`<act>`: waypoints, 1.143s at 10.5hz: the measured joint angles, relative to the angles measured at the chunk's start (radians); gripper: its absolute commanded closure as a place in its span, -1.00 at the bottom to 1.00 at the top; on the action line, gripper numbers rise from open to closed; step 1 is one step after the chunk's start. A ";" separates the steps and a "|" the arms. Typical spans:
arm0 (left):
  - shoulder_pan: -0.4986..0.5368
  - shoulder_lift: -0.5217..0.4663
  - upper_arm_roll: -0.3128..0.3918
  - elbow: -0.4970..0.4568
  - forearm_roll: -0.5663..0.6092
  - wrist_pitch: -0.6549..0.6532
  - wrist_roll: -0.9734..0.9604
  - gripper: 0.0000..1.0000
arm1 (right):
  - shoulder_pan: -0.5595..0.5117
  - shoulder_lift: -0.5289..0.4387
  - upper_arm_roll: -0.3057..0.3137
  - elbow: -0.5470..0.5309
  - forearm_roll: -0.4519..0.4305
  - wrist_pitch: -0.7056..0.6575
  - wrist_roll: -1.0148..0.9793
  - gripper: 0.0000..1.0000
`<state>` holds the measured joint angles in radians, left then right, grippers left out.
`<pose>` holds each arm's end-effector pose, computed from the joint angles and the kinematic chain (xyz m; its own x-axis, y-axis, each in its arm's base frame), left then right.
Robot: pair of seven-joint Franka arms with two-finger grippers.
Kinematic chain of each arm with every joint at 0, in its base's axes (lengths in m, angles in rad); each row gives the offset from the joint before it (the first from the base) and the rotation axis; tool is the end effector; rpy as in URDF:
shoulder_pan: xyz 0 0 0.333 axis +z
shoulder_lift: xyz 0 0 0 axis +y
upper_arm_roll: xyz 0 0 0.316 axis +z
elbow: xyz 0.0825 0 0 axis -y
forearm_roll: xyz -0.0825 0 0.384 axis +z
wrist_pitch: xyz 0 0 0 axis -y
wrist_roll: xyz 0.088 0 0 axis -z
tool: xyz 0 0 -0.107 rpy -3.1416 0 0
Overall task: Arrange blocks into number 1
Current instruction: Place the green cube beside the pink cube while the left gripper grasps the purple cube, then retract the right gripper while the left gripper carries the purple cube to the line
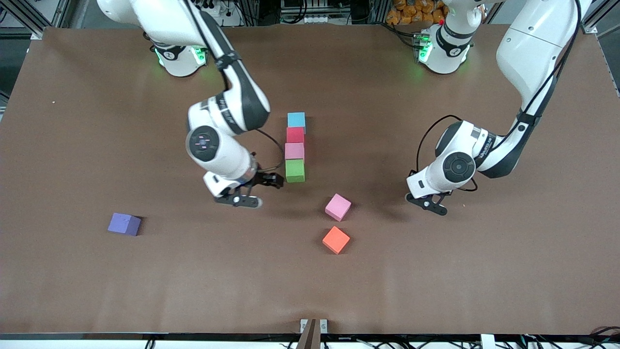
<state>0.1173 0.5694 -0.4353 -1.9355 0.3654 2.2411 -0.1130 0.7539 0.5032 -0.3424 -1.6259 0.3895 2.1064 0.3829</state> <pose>0.5748 -0.1722 0.1970 0.8967 -0.4018 -0.1855 -0.4135 -0.9101 -0.0276 0.6044 0.3151 0.3445 0.9903 -0.1233 -0.0636 -0.1322 -0.9781 -0.1607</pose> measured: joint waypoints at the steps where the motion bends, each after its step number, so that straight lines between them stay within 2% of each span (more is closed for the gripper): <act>1: 0.001 0.000 0.000 0.000 0.000 0.002 -0.019 1.00 | -0.038 -0.032 0.001 -0.003 -0.068 -0.027 -0.022 -1.00; 3: 0.000 -0.001 -0.011 0.001 0.000 0.008 -0.102 1.00 | -0.102 -0.111 0.019 -0.006 -0.208 -0.107 -0.029 -1.00; 4: 0.000 -0.003 -0.036 0.001 0.000 0.010 -0.164 1.00 | -0.144 -0.157 0.045 -0.005 -0.232 -0.157 -0.029 -1.00; 5: 0.001 -0.009 -0.087 0.000 0.000 0.003 -0.257 1.00 | -0.205 -0.213 0.075 -0.004 -0.244 -0.228 -0.031 -1.00; 7: -0.002 -0.034 -0.222 -0.002 0.000 -0.069 -0.454 1.00 | -0.286 -0.301 0.094 -0.001 -0.255 -0.332 -0.058 -1.00; 10: -0.021 -0.052 -0.436 -0.011 0.000 -0.123 -0.788 1.00 | -0.316 -0.326 0.099 0.047 -0.269 -0.384 -0.069 -1.00; 12: -0.130 -0.046 -0.492 -0.019 0.000 -0.123 -0.992 1.00 | -0.337 -0.326 0.101 0.081 -0.294 -0.392 -0.137 -1.00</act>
<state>-0.0127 0.5232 -0.9273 -1.9541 0.3651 2.1180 -1.1048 0.4174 0.1775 -0.2411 -1.5445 0.0959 1.7144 0.2456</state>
